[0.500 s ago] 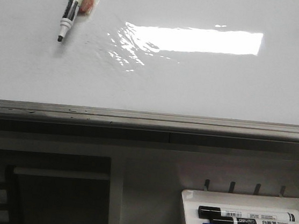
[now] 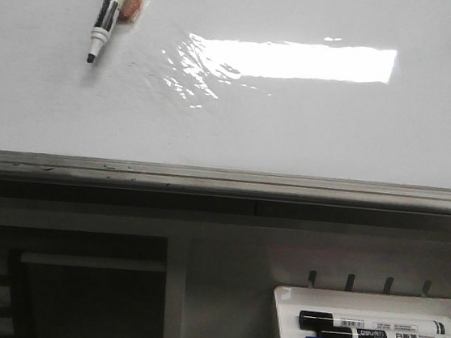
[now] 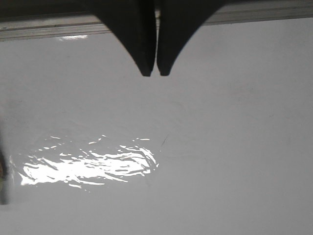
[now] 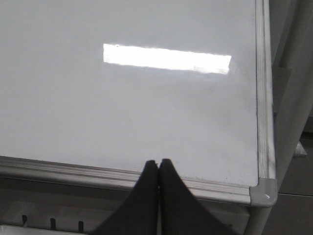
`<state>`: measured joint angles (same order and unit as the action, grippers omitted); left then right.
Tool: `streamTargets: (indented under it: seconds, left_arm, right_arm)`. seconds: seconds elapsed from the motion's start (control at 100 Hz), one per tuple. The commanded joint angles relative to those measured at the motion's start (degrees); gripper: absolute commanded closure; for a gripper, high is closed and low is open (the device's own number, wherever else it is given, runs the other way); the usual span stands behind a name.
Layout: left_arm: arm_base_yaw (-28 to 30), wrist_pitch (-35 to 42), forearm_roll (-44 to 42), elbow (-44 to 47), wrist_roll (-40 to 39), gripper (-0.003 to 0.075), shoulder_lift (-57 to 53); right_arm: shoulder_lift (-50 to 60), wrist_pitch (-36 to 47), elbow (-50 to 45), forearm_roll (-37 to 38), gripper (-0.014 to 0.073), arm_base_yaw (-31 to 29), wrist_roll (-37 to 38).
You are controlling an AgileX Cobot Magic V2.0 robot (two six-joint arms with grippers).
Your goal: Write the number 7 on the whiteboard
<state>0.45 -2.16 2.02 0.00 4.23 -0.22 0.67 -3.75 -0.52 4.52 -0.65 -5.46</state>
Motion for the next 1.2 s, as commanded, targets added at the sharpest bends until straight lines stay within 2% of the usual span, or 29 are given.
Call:
streamTargets:
  seconds: [0.0, 0.69, 0.91, 1.191]
  left_arm:
    - [-0.28, 4.01, 0.45, 2.03, -0.31, 0.0741, -1.77]
    - [-0.28, 4.01, 0.7, 2.03, -0.31, 0.0741, -1.77]
    - [-0.28, 4.01, 10.46, 2.03, -0.31, 0.0741, -1.77]
    - [-0.28, 4.17, 30.23, 2.03, -0.31, 0.0741, -1.77]
  right_arm:
    - [1.09, 4.45, -1.76, 0.47, 0.0657, -0.34, -0.35]
    - [1.09, 4.58, -1.76, -0.74, 0.0657, -0.34, -0.35]
    - [1.09, 5.58, -1.76, -6.35, 0.0657, -0.34, -0.35]
    - [1.09, 8.39, -1.76, -21.97, 0.0657, -0.34, -0.35]
